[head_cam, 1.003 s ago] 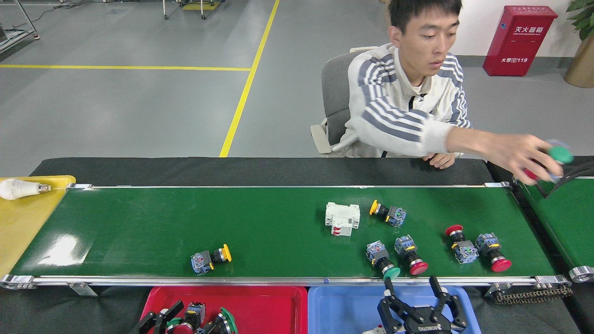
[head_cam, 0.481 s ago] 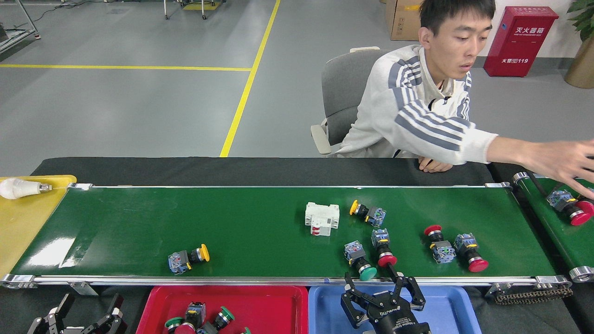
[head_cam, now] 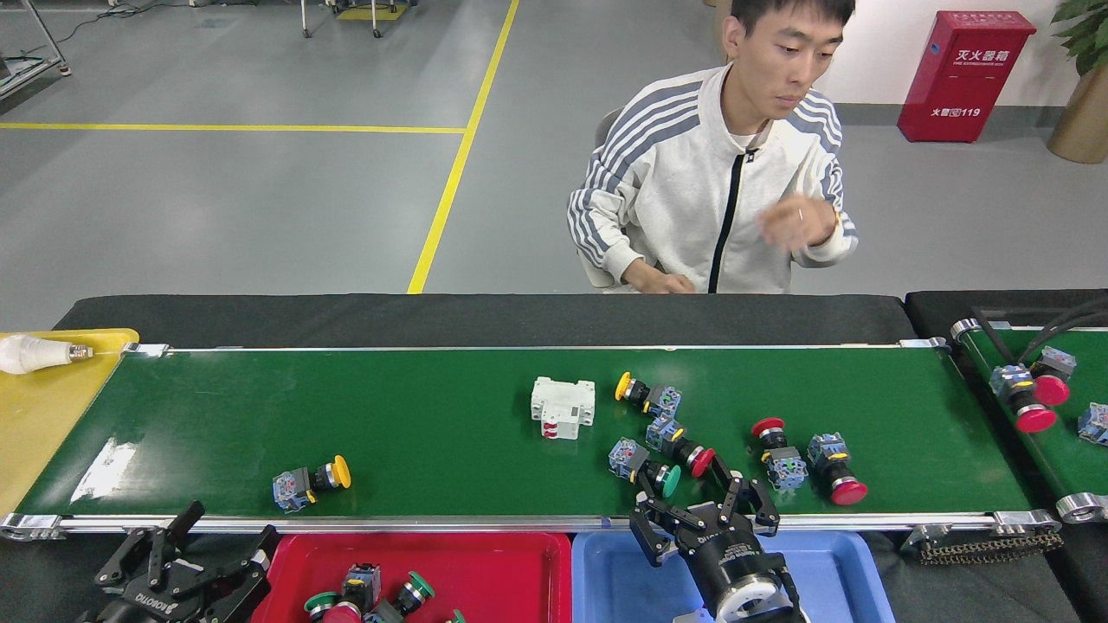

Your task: Pick switch part from conveyor to tray

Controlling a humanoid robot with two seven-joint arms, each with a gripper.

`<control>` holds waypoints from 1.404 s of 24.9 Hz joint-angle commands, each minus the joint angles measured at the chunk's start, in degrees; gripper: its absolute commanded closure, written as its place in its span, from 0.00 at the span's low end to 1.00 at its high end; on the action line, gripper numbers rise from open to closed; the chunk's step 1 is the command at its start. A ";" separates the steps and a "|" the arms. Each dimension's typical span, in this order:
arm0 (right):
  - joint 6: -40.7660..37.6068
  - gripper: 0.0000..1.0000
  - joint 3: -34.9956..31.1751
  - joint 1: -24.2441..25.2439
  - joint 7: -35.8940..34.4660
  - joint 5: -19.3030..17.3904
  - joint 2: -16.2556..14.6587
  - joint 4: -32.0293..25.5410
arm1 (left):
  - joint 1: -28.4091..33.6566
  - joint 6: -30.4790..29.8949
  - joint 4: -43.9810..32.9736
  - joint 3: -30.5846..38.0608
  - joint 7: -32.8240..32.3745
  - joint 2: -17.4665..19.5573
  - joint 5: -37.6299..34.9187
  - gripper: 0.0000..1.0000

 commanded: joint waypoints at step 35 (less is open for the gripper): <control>-10.13 0.00 22.08 6.61 0.32 -0.26 -2.21 -14.32 | 16.98 -0.73 -16.07 -2.82 0.00 -7.49 4.32 0.00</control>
